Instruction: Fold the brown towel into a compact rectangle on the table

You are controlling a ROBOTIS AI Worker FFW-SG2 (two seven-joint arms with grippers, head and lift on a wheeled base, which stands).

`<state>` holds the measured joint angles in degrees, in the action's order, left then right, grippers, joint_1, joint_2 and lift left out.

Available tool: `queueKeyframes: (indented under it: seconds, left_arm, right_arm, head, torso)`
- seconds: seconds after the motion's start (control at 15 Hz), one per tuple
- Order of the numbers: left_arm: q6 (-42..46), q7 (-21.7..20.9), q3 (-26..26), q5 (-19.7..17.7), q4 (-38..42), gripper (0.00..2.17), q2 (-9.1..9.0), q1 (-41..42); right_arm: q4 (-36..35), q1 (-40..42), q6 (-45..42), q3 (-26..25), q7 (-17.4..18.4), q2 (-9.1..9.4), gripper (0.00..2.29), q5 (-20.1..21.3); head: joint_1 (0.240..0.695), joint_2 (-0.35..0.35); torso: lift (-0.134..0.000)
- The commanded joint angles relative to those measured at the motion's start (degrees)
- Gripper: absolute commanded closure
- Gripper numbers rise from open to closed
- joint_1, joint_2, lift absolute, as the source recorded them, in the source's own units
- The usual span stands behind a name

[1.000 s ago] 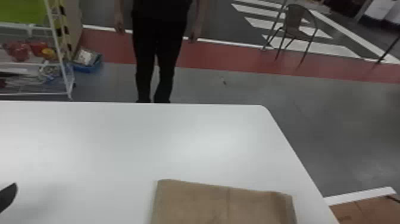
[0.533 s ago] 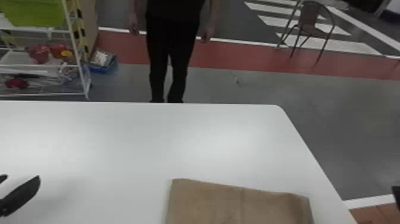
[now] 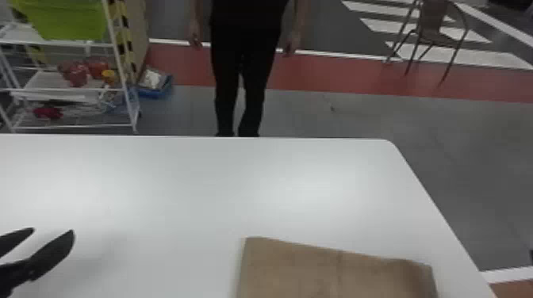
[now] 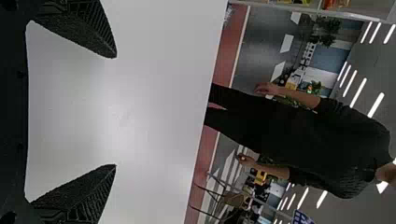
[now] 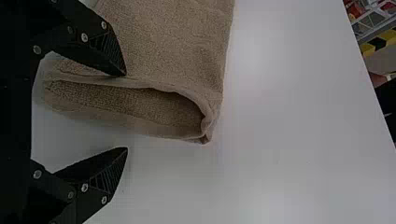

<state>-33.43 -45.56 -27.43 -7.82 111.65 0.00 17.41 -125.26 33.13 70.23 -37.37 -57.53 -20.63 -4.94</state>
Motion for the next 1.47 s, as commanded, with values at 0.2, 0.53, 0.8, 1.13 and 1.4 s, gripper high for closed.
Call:
queueKeyframes:
  seconds: [0.2, 0.53, 0.8, 1.13, 1.4]
  left_arm:
    - [0.25, -0.15, -0.35, 0.00, 0.23, 0.04, -0.15, 0.52]
    - [0.25, -0.15, -0.44, 0.00, 0.76, 0.04, -0.15, 0.87]
    - [4.99, 1.61, -0.70, -1.06, 0.67, 0.04, -0.15, 0.87]
    - [13.96, 7.50, 0.36, -2.81, -1.00, 0.04, -0.15, 0.96]
    - [13.96, 7.06, 0.00, -2.73, -1.61, 0.04, -0.15, 0.87]
  right_arm:
    - [0.89, -0.26, -3.12, 0.98, -0.04, 0.33, 1.38, -0.59]
    - [-0.86, -2.11, -3.47, -3.94, 0.05, 1.91, 1.66, -7.80]
    - [-8.25, -4.39, 1.98, -4.64, -0.12, 4.20, 1.66, -11.32]
    - [-12.64, -9.49, 11.12, 5.64, 1.54, 5.16, 1.66, -7.63]
    - [-15.37, -13.80, 17.63, 16.89, 2.86, 5.25, 1.66, -3.14]
  head:
    - [0.695, -0.182]
    - [0.695, -0.166]
    - [0.695, -0.136]
    - [0.695, 0.000]
    - [0.695, 0.101]
  torso:
    - [-0.123]
    - [-0.123]
    - [-0.123]
    - [-0.123]
    - [-0.123]
